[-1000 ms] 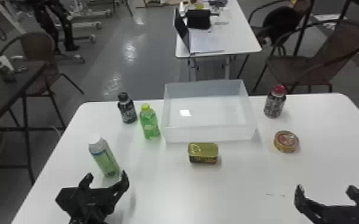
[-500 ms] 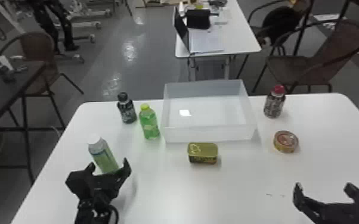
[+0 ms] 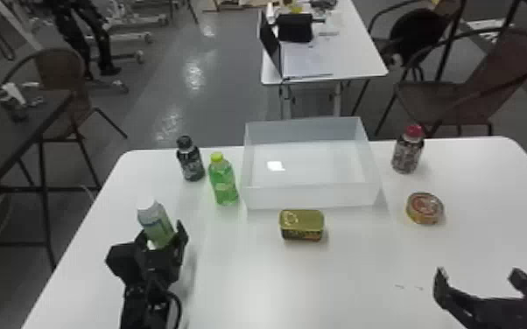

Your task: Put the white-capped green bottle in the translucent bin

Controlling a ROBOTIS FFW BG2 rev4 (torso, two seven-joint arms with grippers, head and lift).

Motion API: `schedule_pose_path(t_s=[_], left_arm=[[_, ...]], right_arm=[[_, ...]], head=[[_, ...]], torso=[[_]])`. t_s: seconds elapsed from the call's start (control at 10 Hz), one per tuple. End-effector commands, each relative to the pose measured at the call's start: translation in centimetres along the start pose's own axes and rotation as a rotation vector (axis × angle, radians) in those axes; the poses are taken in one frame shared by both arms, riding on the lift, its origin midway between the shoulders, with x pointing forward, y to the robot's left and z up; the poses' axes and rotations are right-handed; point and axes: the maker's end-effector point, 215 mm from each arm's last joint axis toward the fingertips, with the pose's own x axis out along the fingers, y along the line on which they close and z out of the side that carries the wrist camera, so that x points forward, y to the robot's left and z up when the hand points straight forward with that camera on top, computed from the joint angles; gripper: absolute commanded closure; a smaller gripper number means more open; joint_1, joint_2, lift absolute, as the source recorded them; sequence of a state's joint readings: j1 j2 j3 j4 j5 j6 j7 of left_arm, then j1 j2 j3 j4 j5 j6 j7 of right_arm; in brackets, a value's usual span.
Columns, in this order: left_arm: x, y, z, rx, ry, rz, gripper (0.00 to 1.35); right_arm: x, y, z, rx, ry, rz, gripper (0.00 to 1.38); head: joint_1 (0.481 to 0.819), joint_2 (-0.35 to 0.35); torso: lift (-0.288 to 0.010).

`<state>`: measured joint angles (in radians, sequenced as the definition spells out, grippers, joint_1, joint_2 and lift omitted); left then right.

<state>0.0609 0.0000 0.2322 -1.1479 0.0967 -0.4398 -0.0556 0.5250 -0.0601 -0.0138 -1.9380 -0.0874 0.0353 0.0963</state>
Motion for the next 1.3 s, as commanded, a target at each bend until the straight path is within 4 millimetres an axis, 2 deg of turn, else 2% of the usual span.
schedule_pose_path(t_s=[0.0, 0.3, 0.4, 0.5, 0.6, 0.7, 0.9, 1.0, 1.2], left_arm=[[-0.2, 0.4, 0.0, 0.002, -0.004, 0.009, 0.83], [-0.3, 0.0, 0.3, 0.007, -0.019, 0.002, 0.83], [-0.1, -1.1, 1.7, 0.020, -0.051, -0.022, 0.83], [0.1, -3.0, 4.3, 0.045, -0.095, -0.061, 0.83], [0.2, -5.2, 7.3, 0.037, -0.162, -0.103, 0.83], [0.4, -8.4, 10.9, 0.049, -0.230, -0.171, 0.83], [1.8, -15.4, 16.1, 0.061, -0.295, -0.329, 0.82], [2.9, -18.5, 16.9, 0.087, -0.279, -0.435, 0.82], [4.5, -23.6, 16.4, 0.161, -0.205, -0.595, 0.82]], right_arm=[[0.0, 0.1, -0.1, 0.005, 0.001, 0.000, 0.05], [0.0, 0.2, -0.3, 0.008, 0.004, 0.003, 0.05], [-0.2, 0.1, -0.3, 0.009, 0.005, 0.002, 0.05], [-0.3, 0.1, -0.5, 0.010, 0.008, 0.002, 0.05], [-0.3, 0.1, -0.5, 0.010, 0.010, 0.002, 0.05], [-0.3, 0.1, -0.6, 0.011, 0.011, 0.001, 0.05], [-0.3, 0.1, -0.6, 0.010, 0.011, 0.001, 0.05], [-0.1, 0.2, -0.6, 0.010, 0.010, 0.005, 0.05], [0.8, 0.7, -0.4, 0.008, 0.008, 0.021, 0.05]], head=[[0.695, 0.156], [0.695, 0.164], [0.695, 0.164], [0.695, 0.158], [0.695, 0.145], [0.695, 0.126], [0.695, 0.079], [0.695, 0.035], [0.695, -0.042]], torso=[[-0.070], [-0.070], [-0.070], [-0.070], [-0.070], [-0.070], [-0.070], [-0.070], [-0.070]])
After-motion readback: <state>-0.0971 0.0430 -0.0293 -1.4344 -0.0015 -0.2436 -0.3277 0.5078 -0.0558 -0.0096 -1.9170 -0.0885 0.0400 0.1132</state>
